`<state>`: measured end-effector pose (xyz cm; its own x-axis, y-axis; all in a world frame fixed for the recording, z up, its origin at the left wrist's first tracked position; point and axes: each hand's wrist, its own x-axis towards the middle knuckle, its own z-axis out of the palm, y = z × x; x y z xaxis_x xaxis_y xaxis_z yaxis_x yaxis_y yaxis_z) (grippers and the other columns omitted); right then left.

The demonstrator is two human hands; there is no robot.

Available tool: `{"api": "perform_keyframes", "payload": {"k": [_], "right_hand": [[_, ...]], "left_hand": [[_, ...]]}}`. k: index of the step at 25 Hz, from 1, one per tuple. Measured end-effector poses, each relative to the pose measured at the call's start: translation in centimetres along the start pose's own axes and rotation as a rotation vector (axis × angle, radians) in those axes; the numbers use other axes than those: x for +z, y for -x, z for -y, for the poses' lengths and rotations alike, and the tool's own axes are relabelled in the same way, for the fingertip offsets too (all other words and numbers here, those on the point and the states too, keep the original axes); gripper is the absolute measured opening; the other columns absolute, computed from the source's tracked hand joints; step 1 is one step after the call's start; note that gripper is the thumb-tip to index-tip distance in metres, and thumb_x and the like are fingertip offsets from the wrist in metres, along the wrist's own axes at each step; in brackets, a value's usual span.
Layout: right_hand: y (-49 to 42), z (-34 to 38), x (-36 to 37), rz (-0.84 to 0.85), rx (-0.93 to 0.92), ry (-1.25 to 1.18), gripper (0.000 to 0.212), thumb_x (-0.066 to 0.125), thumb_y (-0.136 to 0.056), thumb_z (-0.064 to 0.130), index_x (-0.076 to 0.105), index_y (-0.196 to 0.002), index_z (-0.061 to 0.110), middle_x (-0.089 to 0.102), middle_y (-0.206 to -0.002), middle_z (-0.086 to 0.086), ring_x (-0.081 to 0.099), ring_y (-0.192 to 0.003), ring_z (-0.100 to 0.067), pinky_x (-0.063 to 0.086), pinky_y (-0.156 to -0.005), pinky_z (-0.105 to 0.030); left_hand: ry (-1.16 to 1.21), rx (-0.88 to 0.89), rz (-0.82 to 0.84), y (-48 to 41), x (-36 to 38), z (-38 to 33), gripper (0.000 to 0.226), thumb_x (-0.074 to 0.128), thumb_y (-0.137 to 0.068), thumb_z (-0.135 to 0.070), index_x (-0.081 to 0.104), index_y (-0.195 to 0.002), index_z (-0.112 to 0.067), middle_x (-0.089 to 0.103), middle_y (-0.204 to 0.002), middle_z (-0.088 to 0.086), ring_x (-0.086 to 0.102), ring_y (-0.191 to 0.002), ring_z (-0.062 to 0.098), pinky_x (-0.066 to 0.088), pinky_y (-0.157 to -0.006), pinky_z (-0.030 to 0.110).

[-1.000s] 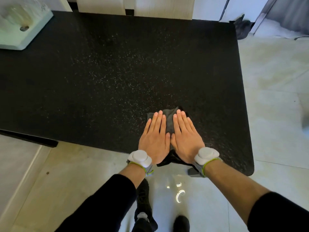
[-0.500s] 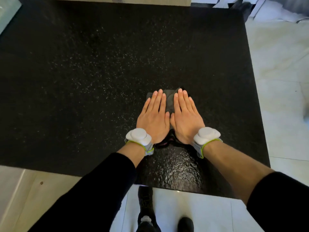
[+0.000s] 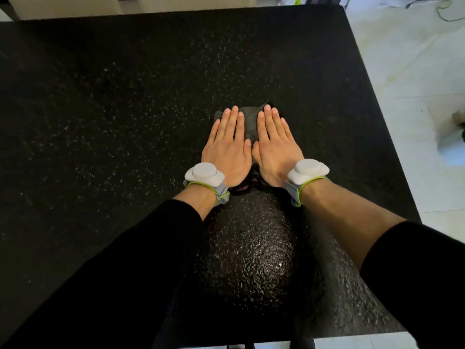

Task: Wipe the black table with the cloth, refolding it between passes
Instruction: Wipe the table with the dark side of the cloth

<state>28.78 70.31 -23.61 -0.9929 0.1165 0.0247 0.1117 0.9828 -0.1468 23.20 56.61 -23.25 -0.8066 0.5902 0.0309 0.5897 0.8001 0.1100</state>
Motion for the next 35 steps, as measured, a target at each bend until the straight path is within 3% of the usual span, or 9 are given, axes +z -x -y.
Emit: {"api": "perform_keyframes", "payload": {"k": [10, 18, 23, 29, 35], "right_hand": [[9.2, -0.6, -1.0, 0.053, -0.011, -0.011, 0.071, 0.006, -0.100, 0.038, 0.007, -0.157, -0.004, 0.001, -0.166, -0.024, -0.001, -0.155, -0.035, 0.007, -0.127, -0.046], [21.4, -3.9, -1.7, 0.061, -0.019, -0.009, 0.068, 0.008, -0.102, 0.038, 0.005, -0.158, -0.002, -0.001, -0.167, -0.021, -0.004, -0.156, -0.031, 0.010, -0.127, -0.046], [28.8, -8.3, -2.8, 0.042, 0.020, 0.019, 0.065, 0.013, -0.104, 0.037, 0.008, -0.158, 0.000, 0.004, -0.167, -0.020, 0.002, -0.156, -0.031, 0.018, -0.126, -0.047], [35.9, -13.7, -4.0, 0.040, 0.097, 0.051, 0.066, 0.008, -0.105, 0.040, 0.005, -0.159, 0.002, 0.002, -0.168, -0.017, 0.002, -0.156, -0.028, 0.016, -0.126, -0.044], [36.8, -13.7, -3.6, 0.044, 0.214, 0.082, 0.065, 0.013, -0.105, 0.038, 0.008, -0.159, 0.001, 0.004, -0.168, -0.018, 0.002, -0.156, -0.030, 0.016, -0.127, -0.045]], "left_hand": [[-0.008, 0.048, 0.008, 7.4, 0.0, -4.5, 0.067, 0.010, -0.101, -0.036, 0.010, -0.158, -0.001, 0.006, -0.167, 0.017, 0.003, -0.156, 0.028, 0.011, -0.127, 0.044], [0.027, 0.031, 0.033, 16.6, 0.3, -13.4, 0.066, 0.013, -0.102, -0.035, 0.009, -0.158, 0.000, 0.003, -0.168, 0.017, 0.000, -0.156, 0.028, 0.012, -0.126, 0.045], [0.063, 0.050, 0.070, 20.4, 0.6, -21.1, 0.068, 0.011, -0.102, -0.039, 0.005, -0.158, -0.001, -0.002, -0.167, 0.016, -0.003, -0.156, 0.028, 0.010, -0.126, 0.046], [0.095, 0.152, 0.089, 22.5, 1.3, -28.9, 0.068, 0.018, -0.103, -0.040, 0.007, -0.158, -0.002, -0.001, -0.168, 0.016, -0.004, -0.156, 0.027, 0.011, -0.126, 0.047], [0.121, 0.199, 0.065, 22.8, 1.3, -29.2, 0.065, 0.024, -0.106, -0.038, 0.010, -0.159, -0.004, 0.005, -0.168, 0.013, 0.002, -0.156, 0.024, 0.016, -0.125, 0.044]]}}
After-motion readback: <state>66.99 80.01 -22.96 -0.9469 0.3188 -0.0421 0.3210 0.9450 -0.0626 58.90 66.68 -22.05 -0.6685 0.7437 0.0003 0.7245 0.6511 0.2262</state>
